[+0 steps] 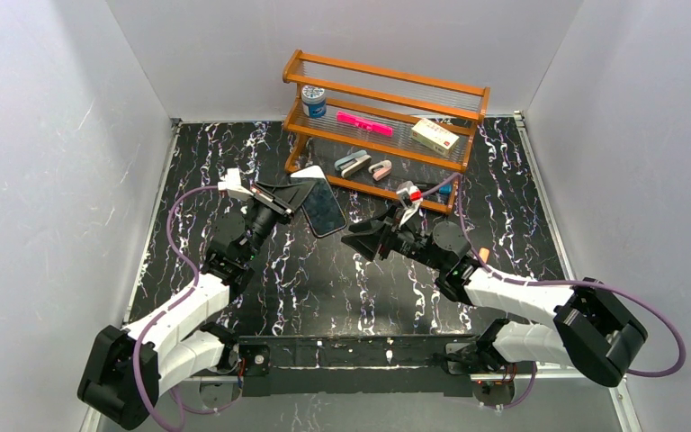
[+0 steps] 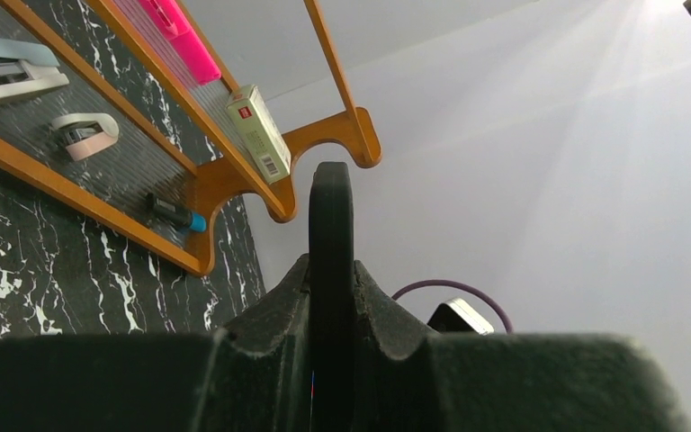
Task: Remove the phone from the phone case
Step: Remove the phone case from the phone.
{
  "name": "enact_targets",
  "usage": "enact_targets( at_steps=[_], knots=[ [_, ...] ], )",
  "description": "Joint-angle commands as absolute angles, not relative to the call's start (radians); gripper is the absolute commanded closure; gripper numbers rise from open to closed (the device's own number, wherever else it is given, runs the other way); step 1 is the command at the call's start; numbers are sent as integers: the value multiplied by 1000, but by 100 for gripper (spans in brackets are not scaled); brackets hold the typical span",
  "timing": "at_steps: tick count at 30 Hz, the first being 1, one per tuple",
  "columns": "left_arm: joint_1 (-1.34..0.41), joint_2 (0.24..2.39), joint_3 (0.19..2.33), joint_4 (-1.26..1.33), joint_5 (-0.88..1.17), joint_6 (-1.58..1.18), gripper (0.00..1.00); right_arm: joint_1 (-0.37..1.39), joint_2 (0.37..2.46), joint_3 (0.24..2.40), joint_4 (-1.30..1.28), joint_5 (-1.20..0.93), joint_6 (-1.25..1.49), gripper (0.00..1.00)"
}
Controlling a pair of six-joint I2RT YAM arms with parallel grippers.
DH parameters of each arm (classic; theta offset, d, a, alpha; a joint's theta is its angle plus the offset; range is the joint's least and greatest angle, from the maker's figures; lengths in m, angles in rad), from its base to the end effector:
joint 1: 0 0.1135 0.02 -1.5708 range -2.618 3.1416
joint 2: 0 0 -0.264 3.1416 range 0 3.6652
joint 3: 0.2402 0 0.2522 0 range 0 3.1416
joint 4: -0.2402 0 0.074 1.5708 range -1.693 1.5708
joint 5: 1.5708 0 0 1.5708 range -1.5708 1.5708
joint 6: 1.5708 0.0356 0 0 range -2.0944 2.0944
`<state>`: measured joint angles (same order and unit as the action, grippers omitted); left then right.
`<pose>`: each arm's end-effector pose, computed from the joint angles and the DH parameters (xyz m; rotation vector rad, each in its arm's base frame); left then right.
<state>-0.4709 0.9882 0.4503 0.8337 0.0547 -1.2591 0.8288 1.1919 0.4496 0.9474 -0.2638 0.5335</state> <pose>0.1957 -0.1018 0.2919 -0.5015 1.3439 -1.4984 0.1618 0.1902 0.2595 -0.4576 1.4319 1.3015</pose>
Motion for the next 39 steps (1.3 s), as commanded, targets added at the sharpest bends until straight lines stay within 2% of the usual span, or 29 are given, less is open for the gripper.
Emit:
enact_targets(
  at_steps=[1,23,39],
  knots=[
    [-467,976,495,921,97,-1261,100,827,1175,456,969,-262,560,44],
    [-467,987,485,976,168,-1299,100,763,1227,437,1135,-289,698,57],
    [-467,997,476,980,153,-1259,100,747,1224,429,1175,-334,733,56]
  ],
)
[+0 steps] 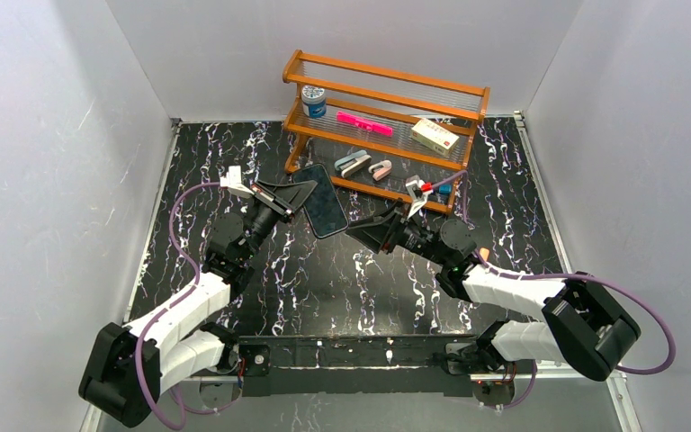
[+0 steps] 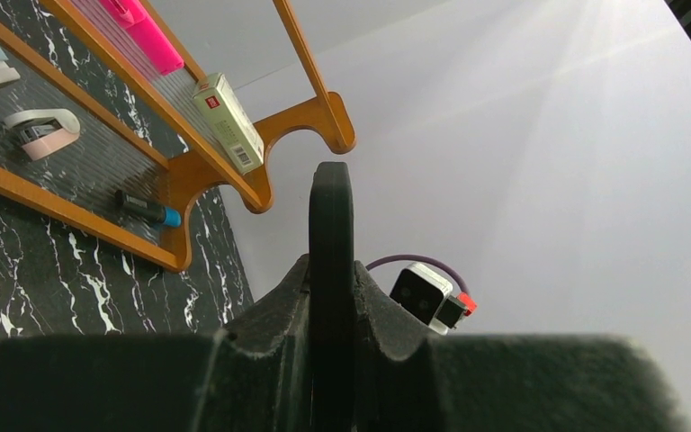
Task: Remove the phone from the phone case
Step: Remove the phone case from the phone.
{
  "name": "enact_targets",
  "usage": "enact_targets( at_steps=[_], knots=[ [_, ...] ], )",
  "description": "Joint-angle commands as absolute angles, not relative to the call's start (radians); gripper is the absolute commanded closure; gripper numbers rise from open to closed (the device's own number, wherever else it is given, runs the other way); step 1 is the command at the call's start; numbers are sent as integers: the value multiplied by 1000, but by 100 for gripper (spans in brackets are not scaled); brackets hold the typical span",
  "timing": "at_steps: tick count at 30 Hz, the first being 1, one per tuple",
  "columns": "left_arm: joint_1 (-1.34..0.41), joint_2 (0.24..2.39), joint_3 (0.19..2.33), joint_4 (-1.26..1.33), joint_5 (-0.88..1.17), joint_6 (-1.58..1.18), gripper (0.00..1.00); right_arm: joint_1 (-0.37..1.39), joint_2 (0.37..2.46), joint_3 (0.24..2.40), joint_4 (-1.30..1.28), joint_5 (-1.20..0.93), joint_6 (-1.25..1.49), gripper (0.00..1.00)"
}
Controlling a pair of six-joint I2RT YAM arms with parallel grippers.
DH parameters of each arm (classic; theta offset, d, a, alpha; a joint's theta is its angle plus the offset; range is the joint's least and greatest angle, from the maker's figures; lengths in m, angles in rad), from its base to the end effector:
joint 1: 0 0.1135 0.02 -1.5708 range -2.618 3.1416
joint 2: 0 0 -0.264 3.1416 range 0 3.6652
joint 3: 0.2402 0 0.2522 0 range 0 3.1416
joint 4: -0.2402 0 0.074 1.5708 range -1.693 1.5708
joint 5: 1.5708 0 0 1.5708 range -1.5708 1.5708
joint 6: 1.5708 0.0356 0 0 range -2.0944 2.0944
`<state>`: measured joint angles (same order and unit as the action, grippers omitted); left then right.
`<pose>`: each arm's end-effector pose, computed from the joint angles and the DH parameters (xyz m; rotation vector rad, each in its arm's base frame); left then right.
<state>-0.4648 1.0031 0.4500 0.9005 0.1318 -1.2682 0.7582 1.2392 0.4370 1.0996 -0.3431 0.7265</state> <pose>0.1952 -0.1031 0.2957 -0.4218 1.3264 -1.5647 0.1735 0.1808 0.2602 -0.3520 1.4020 1.4664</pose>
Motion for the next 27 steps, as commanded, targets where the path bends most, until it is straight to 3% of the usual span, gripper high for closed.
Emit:
enact_targets(
  at_steps=[1,18,27],
  knots=[
    [-467,997,477,980,153,-1258,100,745,1225,428,1179,-335,735,56],
    [-467,990,475,980,163,-1272,100,732,1268,428,1236,-362,770,58],
    [-468,993,482,1032,195,-1346,100,720,1305,420,1248,-368,770,72]
  ],
)
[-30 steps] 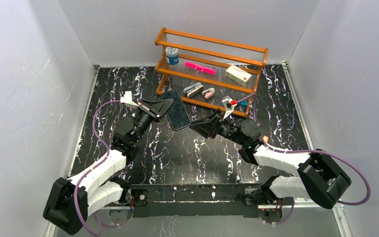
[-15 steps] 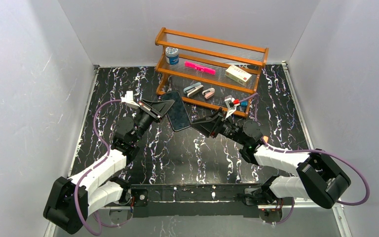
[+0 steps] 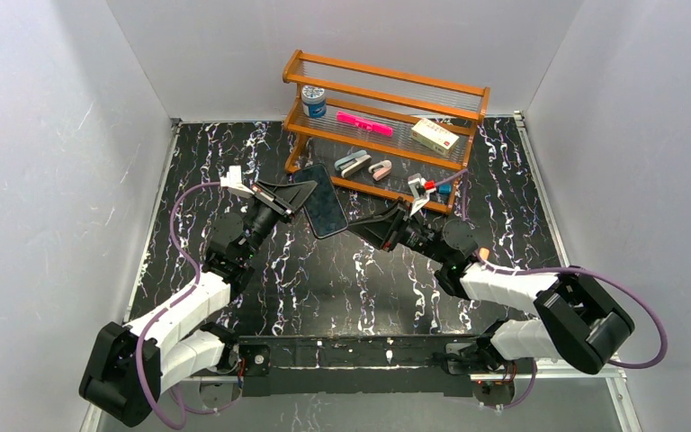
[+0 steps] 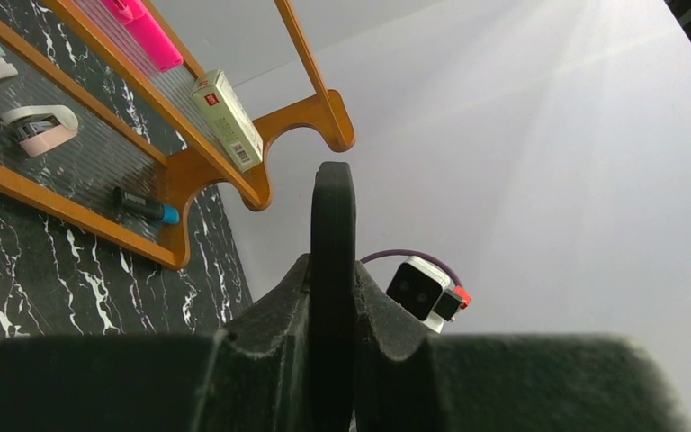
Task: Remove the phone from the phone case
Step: Remove the phone case from the phone.
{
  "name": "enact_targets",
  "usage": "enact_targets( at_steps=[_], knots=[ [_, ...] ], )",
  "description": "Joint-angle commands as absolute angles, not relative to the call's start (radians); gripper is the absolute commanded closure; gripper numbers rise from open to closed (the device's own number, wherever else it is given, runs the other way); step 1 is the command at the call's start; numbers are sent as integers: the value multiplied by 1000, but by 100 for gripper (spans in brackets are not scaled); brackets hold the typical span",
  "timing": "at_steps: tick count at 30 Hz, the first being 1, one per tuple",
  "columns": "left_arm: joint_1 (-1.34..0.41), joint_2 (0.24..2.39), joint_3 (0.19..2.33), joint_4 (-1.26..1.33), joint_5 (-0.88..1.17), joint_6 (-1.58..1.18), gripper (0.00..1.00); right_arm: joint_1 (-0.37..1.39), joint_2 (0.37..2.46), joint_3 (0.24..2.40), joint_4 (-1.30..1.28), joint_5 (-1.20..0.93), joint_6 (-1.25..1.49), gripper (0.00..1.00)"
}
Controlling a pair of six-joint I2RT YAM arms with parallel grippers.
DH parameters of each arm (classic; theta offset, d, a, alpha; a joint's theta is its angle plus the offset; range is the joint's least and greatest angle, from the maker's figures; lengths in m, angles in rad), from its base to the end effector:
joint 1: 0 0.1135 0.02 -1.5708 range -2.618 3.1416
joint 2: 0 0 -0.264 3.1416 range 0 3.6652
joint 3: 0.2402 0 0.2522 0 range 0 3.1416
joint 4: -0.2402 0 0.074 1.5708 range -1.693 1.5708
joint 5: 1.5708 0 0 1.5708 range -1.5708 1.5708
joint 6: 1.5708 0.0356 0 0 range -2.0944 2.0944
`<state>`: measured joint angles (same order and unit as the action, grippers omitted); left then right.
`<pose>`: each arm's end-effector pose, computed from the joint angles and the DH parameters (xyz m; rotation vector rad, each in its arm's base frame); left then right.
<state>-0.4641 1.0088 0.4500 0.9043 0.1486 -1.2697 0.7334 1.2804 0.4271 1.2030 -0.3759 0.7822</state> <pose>0.1958 -0.1039 0.2949 -0.4093 1.3360 -1.5741 0.1779 0.1779 0.2580 -0.3353 1.3642 1.5188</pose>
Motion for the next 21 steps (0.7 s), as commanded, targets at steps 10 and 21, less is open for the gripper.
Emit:
enact_targets(
  at_steps=[10,21],
  knots=[
    [-474,980,494,1098,238,-1436,100,719,1390,466,1212,-371,743,75],
    [-491,1020,432,1111,206,-1347,100,719,1381,546,1113,-371,722,72]
  ],
)
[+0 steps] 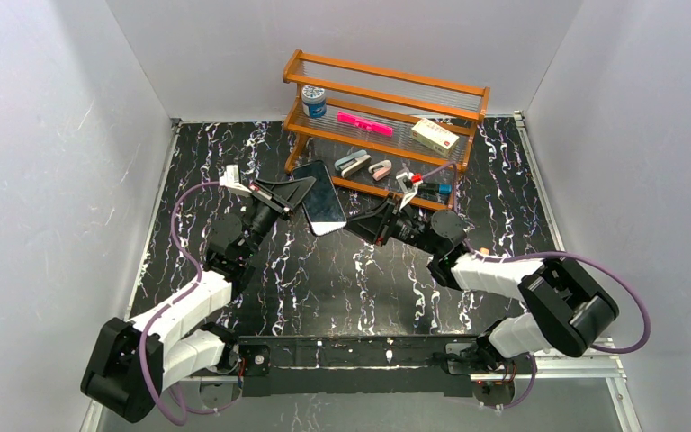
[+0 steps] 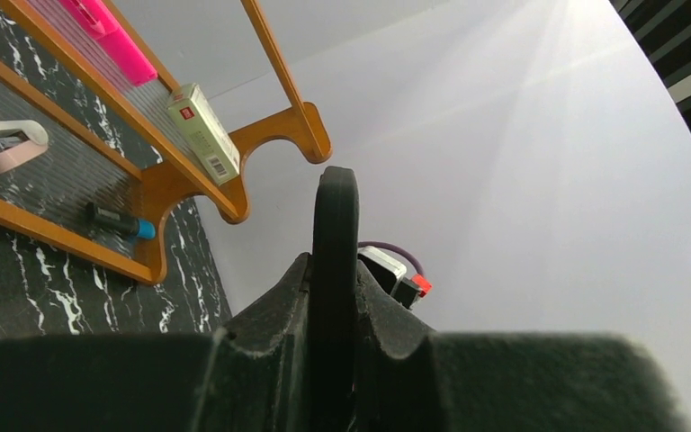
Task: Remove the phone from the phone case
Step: Remove the phone case from the phone.
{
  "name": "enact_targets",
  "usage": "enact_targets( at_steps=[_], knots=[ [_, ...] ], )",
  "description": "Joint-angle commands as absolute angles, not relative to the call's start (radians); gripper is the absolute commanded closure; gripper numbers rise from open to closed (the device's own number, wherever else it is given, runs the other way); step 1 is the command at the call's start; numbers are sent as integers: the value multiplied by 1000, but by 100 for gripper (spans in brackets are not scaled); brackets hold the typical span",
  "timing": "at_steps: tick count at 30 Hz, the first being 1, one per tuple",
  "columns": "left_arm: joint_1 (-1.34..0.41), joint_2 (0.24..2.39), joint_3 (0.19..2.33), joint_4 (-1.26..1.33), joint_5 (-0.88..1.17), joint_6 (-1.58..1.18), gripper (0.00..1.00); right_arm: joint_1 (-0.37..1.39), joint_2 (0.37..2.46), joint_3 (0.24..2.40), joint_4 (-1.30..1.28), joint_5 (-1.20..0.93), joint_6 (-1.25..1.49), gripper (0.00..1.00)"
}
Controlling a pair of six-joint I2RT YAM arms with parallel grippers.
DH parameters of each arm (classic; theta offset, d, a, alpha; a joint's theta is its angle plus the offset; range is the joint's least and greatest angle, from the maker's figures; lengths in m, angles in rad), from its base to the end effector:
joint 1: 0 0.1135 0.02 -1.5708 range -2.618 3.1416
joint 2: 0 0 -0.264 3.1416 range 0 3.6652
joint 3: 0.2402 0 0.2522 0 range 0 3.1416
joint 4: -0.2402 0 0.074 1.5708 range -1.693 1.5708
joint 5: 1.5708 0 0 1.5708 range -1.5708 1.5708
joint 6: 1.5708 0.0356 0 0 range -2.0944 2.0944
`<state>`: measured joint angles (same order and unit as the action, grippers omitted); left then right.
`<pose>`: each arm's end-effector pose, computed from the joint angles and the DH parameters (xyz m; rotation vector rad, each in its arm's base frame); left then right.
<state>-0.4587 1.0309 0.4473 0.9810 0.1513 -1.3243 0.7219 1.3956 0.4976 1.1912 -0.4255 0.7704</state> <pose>0.1971 -0.1033 0.2973 -0.4237 1.2819 -1.6337 0.1970 0.1930 0.2500 -0.3772 1.4247 1.5179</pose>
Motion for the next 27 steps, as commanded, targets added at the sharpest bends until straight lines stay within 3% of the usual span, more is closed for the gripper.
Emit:
enact_targets(
  at_steps=[1,15,20,27],
  knots=[
    [-487,1023,427,1111,198,-1325,100,719,1370,544,1098,-365,718,71],
    [-406,1107,463,1109,145,-1205,100,719,1162,499,879,-324,745,50],
    [-402,1124,472,1109,159,-1211,100,722,1152,483,958,-370,860,43],
    [-402,1111,476,1109,169,-1223,100,737,1265,502,1105,-426,1006,42]
  ],
)
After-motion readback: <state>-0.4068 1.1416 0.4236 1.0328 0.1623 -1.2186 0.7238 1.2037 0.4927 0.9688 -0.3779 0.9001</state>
